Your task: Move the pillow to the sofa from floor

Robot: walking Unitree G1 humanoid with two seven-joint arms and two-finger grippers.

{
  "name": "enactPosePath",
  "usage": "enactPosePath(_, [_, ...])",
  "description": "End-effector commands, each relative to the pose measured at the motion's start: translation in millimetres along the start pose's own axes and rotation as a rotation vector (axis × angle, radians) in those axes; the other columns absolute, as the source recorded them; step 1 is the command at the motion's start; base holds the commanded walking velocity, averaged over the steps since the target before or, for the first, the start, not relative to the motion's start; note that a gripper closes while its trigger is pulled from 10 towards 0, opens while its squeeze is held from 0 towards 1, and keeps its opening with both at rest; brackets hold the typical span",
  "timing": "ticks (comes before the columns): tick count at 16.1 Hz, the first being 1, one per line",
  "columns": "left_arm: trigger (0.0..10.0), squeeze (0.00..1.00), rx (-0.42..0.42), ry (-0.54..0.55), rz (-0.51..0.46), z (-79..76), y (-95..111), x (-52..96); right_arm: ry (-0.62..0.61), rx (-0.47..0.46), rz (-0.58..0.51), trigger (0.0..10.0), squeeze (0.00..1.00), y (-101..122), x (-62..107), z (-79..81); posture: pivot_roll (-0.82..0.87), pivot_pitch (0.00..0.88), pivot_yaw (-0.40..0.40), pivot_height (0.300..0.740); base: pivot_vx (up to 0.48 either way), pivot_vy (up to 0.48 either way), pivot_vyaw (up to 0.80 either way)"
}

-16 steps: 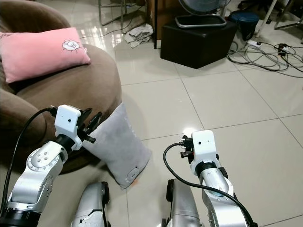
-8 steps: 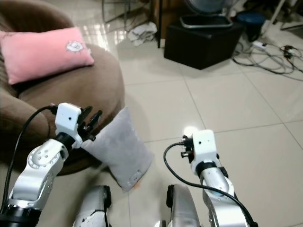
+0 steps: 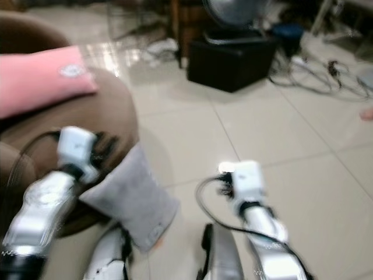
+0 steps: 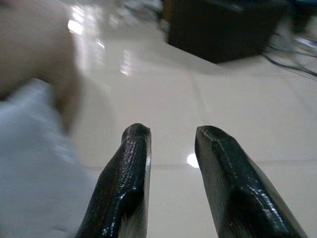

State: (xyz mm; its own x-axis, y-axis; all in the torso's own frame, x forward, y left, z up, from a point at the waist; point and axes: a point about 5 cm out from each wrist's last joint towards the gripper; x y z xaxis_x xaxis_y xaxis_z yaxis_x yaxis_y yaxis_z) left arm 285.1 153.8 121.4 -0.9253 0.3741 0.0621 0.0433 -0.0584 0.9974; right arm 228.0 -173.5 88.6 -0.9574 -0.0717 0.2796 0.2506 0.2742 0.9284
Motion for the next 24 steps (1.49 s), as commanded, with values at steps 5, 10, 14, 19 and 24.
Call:
enactPosePath(5, [10.0,0.00,-0.031,0.060,0.001,16.2,1,7.0,0.063,0.010,-0.025,10.0,0.00,7,-4.0,9.2,0.05,0.095,0.012,0.566,0.353,0.000,0.00])
enactPosePath(10, [10.0,0.00,-0.111,0.048,0.085,23.8,-10,12.1,0.132,0.010,-0.012,10.0,0.00,5,0.4,16.5,0.06,0.123,0.023,0.566,0.125,0.000,0.16])
enactPosePath(14, [10.0,0.00,-0.137,-0.026,0.205,25.8,-30,9.2,0.243,0.028,0.008,10.0,0.00,-1,13.5,20.3,0.06,0.145,0.032,0.566,0.000,0.000,0.00])
enactPosePath(19, [10.0,0.00,-0.115,-0.067,0.324,20.5,-63,-18.5,0.366,0.099,0.061,10.0,0.00,-12,33.4,34.3,0.02,0.188,0.034,0.521,0.000,0.000,0.00])
enactPosePath(24, [10.0,1.00,-0.078,0.080,0.454,36.4,-79,-33.2,0.423,0.162,0.082,10.0,0.00,-20,46.4,44.0,-0.05,0.228,0.039,0.521,0.000,0.000,0.00])
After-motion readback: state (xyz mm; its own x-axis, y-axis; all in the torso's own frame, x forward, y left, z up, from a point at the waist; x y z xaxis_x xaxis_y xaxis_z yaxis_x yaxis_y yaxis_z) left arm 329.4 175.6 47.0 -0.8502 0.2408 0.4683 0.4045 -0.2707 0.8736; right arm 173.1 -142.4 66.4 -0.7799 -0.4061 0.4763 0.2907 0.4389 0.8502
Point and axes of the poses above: a point about 5 cm out from each wrist's last joint towards the gripper, its own x axis pointing back from the gripper into the wrist, its own y axis along the axis of the wrist's last joint, z = x × y, and after that the axes turned 6 degrees about x, right-handed
